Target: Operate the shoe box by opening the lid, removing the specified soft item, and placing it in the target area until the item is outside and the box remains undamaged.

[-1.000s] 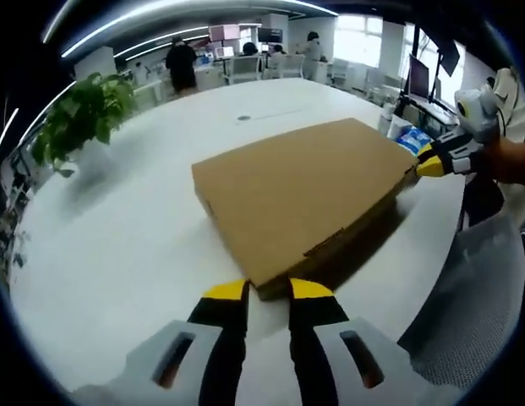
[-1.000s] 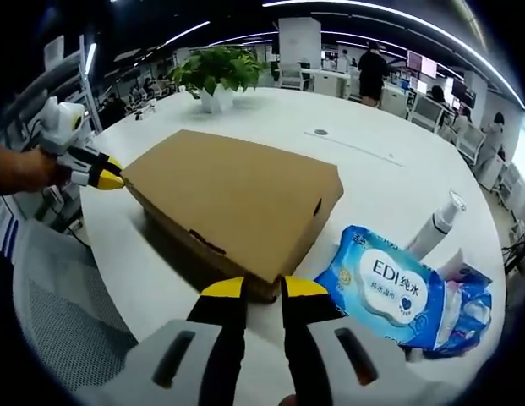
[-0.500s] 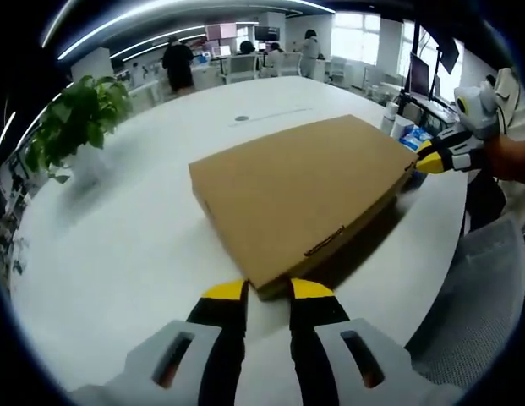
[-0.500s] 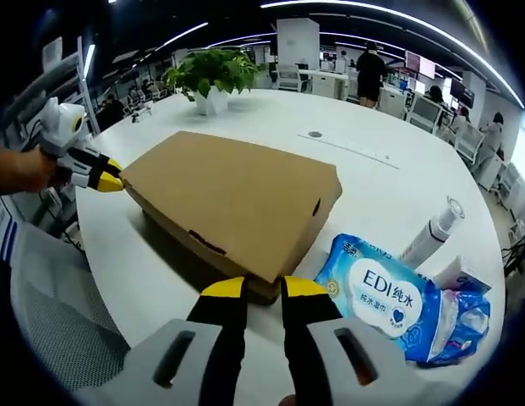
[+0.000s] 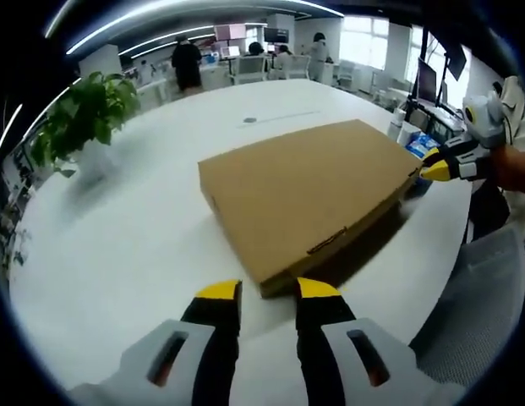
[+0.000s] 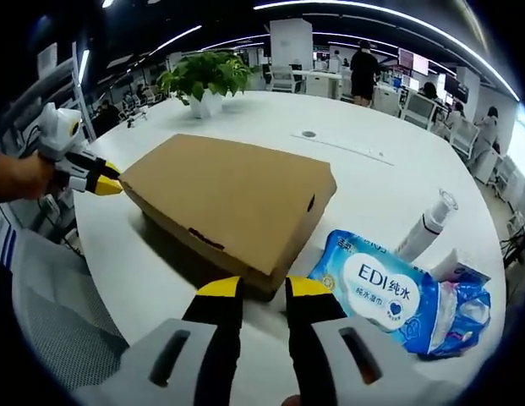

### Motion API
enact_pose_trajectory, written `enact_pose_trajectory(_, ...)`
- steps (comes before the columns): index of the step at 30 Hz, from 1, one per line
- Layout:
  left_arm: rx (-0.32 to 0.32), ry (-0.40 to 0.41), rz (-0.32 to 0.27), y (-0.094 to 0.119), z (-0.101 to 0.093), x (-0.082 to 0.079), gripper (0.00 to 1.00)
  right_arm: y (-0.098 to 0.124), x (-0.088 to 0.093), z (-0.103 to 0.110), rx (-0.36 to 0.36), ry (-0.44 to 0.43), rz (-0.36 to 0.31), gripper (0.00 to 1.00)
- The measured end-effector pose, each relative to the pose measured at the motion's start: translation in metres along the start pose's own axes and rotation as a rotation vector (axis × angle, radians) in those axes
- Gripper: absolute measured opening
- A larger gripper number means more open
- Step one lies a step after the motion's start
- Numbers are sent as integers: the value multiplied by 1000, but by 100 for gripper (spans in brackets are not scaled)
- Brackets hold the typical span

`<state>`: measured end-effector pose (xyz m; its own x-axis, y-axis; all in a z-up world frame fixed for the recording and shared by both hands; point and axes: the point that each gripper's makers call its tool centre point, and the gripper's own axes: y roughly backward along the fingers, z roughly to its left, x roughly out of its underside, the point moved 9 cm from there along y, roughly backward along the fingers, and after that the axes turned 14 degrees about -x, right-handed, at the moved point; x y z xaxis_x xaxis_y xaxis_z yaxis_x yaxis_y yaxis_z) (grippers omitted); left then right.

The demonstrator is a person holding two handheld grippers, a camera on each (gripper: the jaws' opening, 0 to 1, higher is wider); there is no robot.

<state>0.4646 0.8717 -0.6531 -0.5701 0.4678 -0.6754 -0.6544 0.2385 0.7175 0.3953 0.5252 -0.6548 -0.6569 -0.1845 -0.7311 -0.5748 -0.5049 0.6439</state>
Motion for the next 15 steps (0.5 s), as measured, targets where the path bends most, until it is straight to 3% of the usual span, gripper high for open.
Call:
enact_pose_trajectory(6, 21, 31, -15, 7, -2, 5, 35, 12, 8, 1, 44, -10, 1, 28)
enact_pose_trajectory(15, 40, 45, -58, 19, -5, 8, 41, 37, 16, 5, 101, -30, -15, 40)
